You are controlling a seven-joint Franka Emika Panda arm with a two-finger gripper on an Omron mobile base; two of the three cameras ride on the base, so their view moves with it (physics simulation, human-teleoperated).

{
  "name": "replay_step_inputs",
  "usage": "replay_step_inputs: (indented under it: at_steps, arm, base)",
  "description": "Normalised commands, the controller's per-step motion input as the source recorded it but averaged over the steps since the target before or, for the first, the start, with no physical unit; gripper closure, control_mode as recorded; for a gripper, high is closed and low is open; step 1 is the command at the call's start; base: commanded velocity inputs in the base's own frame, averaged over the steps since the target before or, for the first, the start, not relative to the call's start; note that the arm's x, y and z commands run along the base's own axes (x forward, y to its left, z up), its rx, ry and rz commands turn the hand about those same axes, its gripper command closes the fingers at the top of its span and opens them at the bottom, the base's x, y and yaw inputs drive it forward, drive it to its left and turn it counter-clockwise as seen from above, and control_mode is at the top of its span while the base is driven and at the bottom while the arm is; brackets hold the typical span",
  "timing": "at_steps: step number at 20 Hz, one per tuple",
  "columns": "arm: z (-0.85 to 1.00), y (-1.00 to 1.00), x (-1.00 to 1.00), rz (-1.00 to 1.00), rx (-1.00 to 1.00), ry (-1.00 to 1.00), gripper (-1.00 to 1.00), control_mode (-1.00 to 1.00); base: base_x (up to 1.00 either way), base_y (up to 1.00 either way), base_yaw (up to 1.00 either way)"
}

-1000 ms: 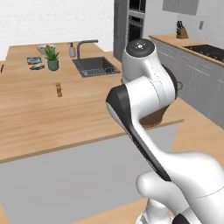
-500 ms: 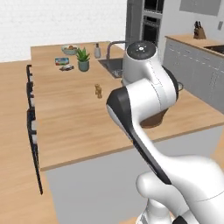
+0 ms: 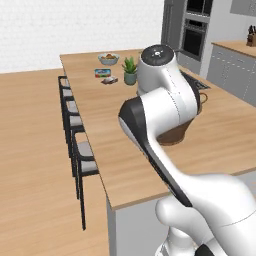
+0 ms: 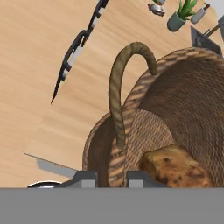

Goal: Open the cabinet, pick up the bread from the cabinet and place it in the basket. Then move the basket to the dining counter.

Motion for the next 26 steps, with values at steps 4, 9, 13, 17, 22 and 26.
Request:
replay_step_inputs:
  at_steps: [4, 9, 13, 17, 22, 26]
  arm:
    - [-0.2, 0.06, 0.71, 0.0, 0.0, 0.03, 1.0, -1.0]
    - [-0.33, -0.08, 0.97, 0.09, 0.0, 0.1, 1.0, -1.0]
    - [-0.56, -0.08, 1.0, 0.08, 0.0, 0.17, 1.0, -1.0]
    - [-0.95, -0.21, 0.96, 0.01, 0.0, 0.23, 1.0, -1.0]
    - [-1.0, -0.11, 0.83, 0.0, -0.01, 0.24, 1.0, -1.0]
    - [-1.0, 0.0, 0.79, 0.0, -0.06, 0.19, 1.0, -1.0]
  base:
    - [0.0, 0.0, 0.0]
    - [0.0, 0.0, 0.0]
    - [0.0, 0.0, 0.0]
    - [0.0, 0.0, 0.0]
    - [0.0, 0.0, 0.0]
    - [0.0, 0.0, 0.0]
